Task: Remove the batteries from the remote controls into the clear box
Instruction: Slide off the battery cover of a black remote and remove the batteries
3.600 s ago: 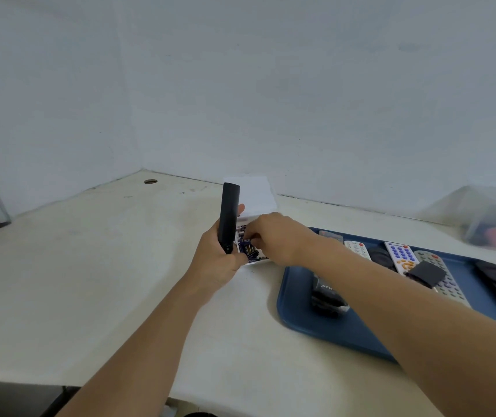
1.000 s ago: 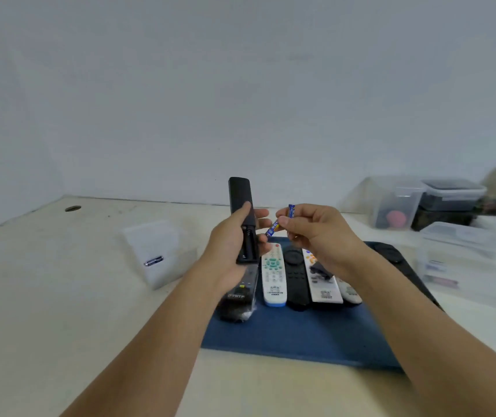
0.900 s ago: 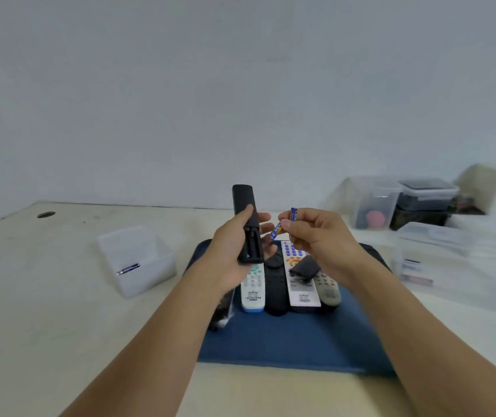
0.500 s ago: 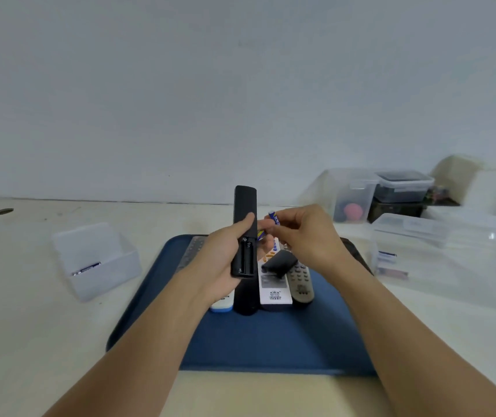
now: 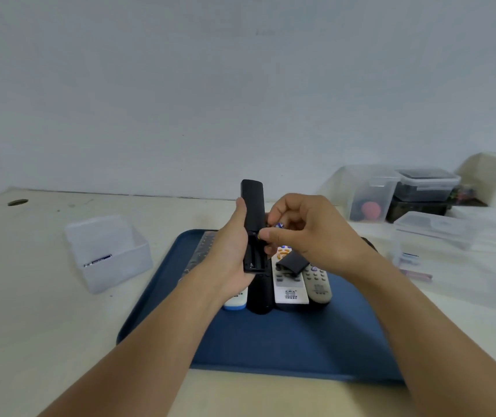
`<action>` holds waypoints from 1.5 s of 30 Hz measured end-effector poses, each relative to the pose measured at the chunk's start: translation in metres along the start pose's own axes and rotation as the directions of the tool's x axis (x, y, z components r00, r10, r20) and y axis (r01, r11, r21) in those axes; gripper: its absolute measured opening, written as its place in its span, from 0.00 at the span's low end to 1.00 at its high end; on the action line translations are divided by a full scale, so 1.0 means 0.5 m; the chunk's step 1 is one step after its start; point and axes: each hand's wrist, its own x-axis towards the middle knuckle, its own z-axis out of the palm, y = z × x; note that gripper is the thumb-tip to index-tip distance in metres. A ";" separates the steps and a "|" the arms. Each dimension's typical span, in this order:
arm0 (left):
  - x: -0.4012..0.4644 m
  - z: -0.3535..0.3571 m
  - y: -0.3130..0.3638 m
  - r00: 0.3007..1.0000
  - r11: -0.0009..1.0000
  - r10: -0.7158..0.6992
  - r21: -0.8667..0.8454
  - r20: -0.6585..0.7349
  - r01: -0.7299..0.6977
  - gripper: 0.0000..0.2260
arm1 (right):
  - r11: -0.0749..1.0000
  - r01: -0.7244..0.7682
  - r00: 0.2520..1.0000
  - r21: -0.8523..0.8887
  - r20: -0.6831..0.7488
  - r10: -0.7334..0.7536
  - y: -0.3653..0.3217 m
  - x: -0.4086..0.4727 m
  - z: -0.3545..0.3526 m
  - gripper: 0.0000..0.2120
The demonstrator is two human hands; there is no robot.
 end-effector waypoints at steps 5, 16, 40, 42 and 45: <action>-0.006 0.007 -0.004 0.998 0.999 -0.014 -0.046 0.059 0.017 0.30 | 0.997 -0.030 0.998 0.071 -0.051 0.034 -0.005 -0.001 0.017 0.04; -0.006 0.000 0.000 0.998 0.994 -0.057 -0.090 -0.022 0.055 0.30 | 0.998 -0.017 0.981 0.055 -0.194 0.028 0.006 -0.003 0.058 0.06; 0.003 -0.019 0.025 0.986 0.984 0.028 -0.180 0.167 0.003 0.28 | 0.962 -0.227 0.934 0.154 -0.244 0.260 0.025 0.012 0.006 0.06; 0.001 -0.016 0.022 0.985 0.985 0.022 -0.173 0.173 0.008 0.26 | 0.949 -0.243 0.935 0.199 -0.211 0.284 0.029 0.011 0.004 0.05; 0.001 -0.014 0.018 0.988 0.989 0.013 -0.147 0.155 0.010 0.25 | 0.950 -0.229 0.953 0.211 -0.151 0.264 0.029 0.011 0.006 0.05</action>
